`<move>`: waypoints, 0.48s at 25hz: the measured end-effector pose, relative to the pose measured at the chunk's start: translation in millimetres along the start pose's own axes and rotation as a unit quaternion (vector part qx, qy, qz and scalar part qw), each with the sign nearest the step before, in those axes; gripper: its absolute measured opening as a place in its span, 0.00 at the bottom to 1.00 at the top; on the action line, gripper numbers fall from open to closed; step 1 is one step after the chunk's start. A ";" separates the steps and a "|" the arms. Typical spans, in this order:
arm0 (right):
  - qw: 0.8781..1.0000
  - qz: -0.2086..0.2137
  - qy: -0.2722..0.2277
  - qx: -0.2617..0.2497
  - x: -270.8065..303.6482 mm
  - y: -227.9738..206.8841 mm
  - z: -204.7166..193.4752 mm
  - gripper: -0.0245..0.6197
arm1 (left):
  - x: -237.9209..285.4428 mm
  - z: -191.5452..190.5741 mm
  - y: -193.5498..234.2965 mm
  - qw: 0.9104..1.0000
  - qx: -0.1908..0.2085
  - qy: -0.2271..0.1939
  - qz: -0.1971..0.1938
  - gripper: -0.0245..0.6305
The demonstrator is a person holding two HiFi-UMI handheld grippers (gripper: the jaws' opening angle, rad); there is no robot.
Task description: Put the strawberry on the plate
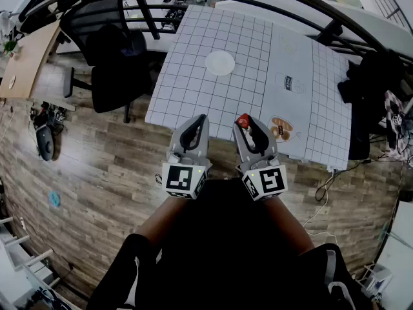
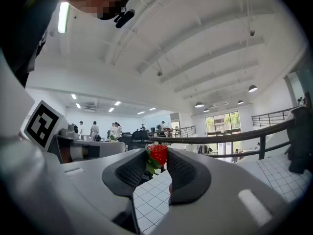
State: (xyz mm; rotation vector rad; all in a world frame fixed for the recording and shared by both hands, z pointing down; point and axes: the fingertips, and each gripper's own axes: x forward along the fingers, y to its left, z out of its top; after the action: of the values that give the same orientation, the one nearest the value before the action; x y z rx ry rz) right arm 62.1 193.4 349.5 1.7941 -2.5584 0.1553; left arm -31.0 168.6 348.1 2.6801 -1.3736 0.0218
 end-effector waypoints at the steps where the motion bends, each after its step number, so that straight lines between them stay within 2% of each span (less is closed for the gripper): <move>1: 1.000 0.002 0.001 -0.002 2.0 2.5 -0.6 0.24 | -1.3 1.8 1.6 1.000 0.000 -0.003 -0.001 0.05; 12: 1.000 0.004 0.008 -0.001 18.1 29.6 -6.3 0.25 | -22.4 -2.1 37.2 1.000 0.007 -0.010 0.008 0.05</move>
State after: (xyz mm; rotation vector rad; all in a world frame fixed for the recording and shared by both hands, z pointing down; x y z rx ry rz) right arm 27.9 187.0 354.8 1.7749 -2.5539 0.1674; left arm -74.1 165.4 352.5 2.6877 -1.4052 0.0047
